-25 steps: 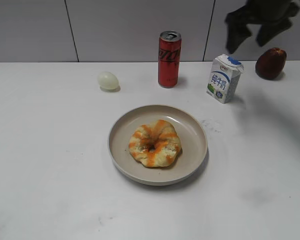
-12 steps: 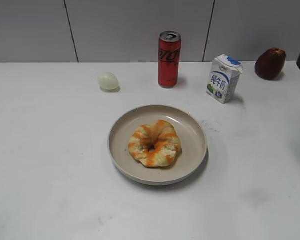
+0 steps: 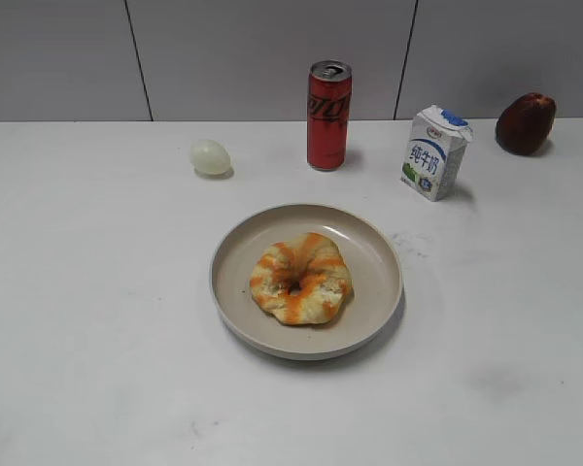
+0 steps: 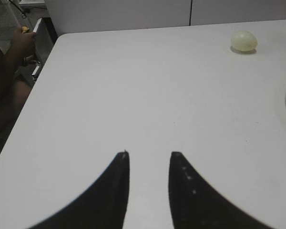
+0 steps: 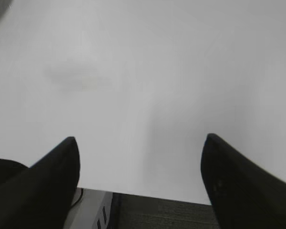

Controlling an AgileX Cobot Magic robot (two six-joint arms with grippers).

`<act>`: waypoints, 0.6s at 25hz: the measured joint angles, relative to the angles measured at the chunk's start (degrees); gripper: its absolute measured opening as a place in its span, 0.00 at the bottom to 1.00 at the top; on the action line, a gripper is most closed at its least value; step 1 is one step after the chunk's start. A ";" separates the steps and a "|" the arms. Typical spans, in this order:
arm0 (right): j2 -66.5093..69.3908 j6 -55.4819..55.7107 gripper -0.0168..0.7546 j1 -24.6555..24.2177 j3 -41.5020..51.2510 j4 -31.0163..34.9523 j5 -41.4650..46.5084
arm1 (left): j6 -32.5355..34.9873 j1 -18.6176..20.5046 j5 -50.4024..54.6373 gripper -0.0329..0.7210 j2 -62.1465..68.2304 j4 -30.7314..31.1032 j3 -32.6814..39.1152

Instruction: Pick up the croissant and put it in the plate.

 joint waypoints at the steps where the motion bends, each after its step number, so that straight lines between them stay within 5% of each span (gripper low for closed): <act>1: -2.50 0.00 0.79 0.00 2.50 0.25 -0.62 | 0.00 0.00 0.00 0.35 0.00 0.00 0.00; 9: -20.96 0.11 0.79 0.00 18.12 1.41 -2.96 | 0.00 0.00 0.00 0.35 0.00 0.00 0.00; 15: -34.18 0.59 0.79 0.00 18.87 1.46 -2.68 | 0.00 0.00 0.00 0.35 0.00 0.00 0.00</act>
